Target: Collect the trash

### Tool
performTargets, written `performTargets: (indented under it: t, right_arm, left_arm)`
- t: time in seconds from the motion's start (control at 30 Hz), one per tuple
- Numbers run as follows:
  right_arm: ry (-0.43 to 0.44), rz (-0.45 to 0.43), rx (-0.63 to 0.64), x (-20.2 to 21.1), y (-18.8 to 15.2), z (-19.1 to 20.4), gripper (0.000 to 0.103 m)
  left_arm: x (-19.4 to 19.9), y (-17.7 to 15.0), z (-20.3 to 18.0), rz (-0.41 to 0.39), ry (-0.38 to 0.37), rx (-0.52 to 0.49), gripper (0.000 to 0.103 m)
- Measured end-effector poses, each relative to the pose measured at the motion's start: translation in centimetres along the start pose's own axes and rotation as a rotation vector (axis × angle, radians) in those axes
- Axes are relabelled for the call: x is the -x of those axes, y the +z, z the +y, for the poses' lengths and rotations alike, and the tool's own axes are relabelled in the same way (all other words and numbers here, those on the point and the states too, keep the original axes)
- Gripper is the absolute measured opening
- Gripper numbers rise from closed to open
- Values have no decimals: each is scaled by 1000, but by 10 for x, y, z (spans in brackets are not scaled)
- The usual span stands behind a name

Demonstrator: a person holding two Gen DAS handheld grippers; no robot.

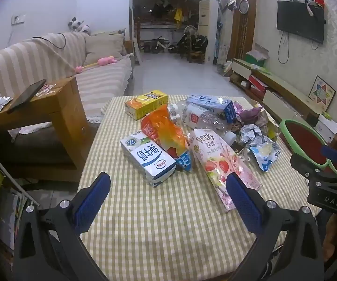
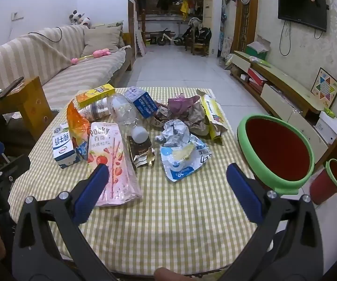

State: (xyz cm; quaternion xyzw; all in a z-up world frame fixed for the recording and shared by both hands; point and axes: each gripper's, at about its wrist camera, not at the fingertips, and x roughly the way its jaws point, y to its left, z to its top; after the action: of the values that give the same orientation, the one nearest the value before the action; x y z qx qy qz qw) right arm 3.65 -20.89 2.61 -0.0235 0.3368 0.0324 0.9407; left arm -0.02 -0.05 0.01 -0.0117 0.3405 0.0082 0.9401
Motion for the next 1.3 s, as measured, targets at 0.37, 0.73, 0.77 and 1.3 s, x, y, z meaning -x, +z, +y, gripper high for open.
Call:
performTargets:
  t: [0.37, 0.73, 0.77, 1.3]
  right_arm:
    - [0, 14, 0, -5, 1, 2, 100]
    - [0, 13, -8, -1, -1, 2, 100]
    - [0, 12, -8, -2, -1, 1, 100]
    - [2, 18, -4, -3, -2, 1, 100]
  left_arm:
    - [0, 0, 0, 7, 0, 4, 95]
    - [0, 0, 0, 8, -3, 6, 95]
    - [0, 0, 0, 8, -3, 6, 95]
    - [0, 0, 0, 10, -4, 7, 95]
